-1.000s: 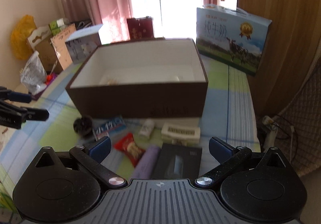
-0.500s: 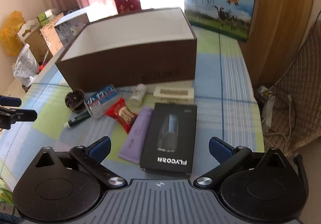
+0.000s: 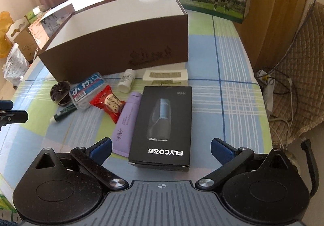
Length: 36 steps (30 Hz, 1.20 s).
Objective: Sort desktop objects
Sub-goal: 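Grasp the black FLYCO box with the right tool while the left tool grasps the green toothpaste tube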
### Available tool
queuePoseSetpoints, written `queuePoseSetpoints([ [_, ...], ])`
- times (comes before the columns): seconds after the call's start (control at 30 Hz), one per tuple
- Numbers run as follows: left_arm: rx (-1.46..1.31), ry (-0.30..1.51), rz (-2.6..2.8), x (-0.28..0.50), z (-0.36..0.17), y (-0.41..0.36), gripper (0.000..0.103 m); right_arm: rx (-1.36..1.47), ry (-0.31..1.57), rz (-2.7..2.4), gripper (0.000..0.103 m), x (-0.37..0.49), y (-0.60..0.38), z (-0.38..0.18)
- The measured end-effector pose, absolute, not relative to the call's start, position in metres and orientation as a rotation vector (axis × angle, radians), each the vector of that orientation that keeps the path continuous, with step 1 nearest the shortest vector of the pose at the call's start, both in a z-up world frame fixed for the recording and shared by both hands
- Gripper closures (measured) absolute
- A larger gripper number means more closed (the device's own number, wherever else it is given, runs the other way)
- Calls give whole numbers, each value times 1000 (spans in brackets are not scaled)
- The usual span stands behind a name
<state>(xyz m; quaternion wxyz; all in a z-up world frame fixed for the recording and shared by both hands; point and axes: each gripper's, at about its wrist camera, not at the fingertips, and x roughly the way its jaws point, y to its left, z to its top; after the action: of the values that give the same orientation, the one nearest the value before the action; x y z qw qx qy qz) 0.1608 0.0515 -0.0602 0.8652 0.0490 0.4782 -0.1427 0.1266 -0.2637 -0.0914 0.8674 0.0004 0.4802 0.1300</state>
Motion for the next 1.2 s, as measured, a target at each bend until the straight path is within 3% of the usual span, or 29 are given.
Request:
queuePoseSetpoints([
  [0.6, 110, 1009, -308, 181, -87, 55, 17, -66, 1004, 235, 2, 159, -247, -129],
  [0.8, 156, 1018, -342, 189, -106, 48, 29, -99, 1010, 225, 5, 171, -244, -143],
  [0.83, 166, 1022, -349, 191, -110, 46, 32, -102, 1011, 233, 8, 170, -244, -144],
  [0.9, 182, 1028, -364, 194, -117, 42, 37, -102, 1025, 256, 25, 169, -244, -146],
  [1.03, 199, 1040, -394, 202, -129, 36, 44, -127, 1027, 251, 27, 164, -246, -147],
  [1.2, 232, 1055, -415, 212, -142, 28, 63, -109, 1045, 233, 27, 157, -258, -146],
])
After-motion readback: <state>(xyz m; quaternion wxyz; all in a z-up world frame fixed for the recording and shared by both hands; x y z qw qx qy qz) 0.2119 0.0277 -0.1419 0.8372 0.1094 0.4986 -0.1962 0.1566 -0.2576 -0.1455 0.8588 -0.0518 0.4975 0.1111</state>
